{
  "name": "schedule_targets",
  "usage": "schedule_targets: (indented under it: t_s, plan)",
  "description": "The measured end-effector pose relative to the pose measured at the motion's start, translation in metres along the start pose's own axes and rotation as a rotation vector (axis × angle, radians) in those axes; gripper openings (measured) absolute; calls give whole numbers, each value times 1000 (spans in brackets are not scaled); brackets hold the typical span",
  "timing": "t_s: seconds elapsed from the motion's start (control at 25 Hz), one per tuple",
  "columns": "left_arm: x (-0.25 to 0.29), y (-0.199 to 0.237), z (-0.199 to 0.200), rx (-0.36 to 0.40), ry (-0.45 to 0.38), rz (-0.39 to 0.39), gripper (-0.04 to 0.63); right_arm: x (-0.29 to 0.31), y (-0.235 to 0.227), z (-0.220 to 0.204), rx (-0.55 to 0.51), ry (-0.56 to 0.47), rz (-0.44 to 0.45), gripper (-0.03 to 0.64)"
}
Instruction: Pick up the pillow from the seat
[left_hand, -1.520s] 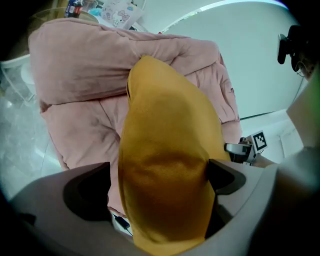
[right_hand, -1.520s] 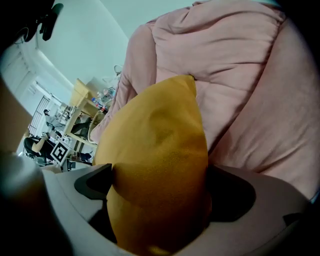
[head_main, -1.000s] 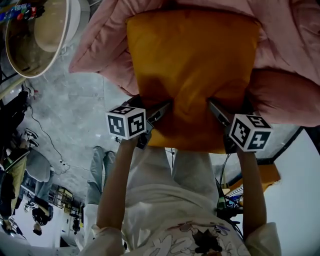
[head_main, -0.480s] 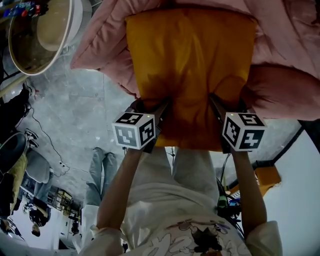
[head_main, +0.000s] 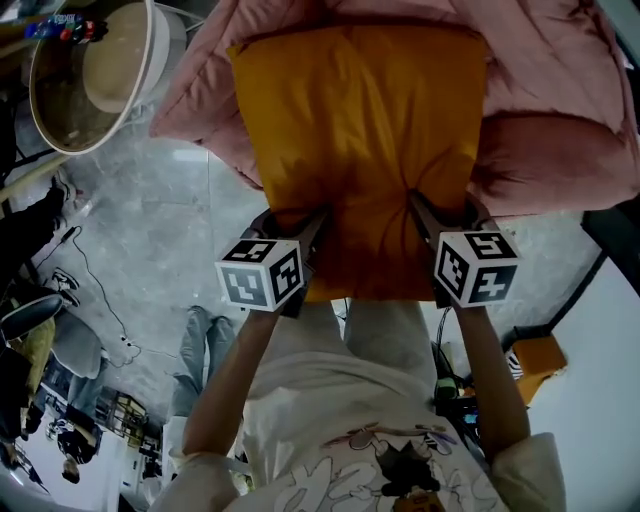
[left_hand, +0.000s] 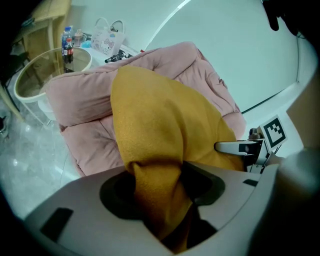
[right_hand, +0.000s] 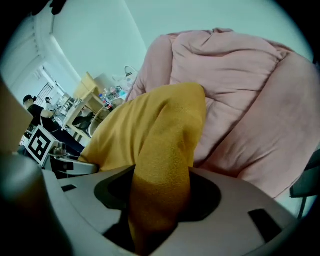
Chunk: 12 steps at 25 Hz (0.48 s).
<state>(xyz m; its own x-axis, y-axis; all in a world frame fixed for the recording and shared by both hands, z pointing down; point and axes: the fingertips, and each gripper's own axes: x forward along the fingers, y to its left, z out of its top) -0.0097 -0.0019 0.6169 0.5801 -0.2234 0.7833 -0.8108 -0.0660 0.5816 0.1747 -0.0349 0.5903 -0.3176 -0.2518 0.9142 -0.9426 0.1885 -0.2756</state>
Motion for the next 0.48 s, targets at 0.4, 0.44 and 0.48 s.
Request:
schedule_targets:
  t_s: [0.4,0.44,0.48]
  plan:
    - [-52,-37,2,42,-64,3,238,-63,20,4,-8,-86,2,258]
    - [-55,-39,6,46,-73,4,238,-66,21,8,-9,-95,4,258]
    - [-59,-41,11,50,-82,6,238,-70,22,13,-11,-105,6,258]
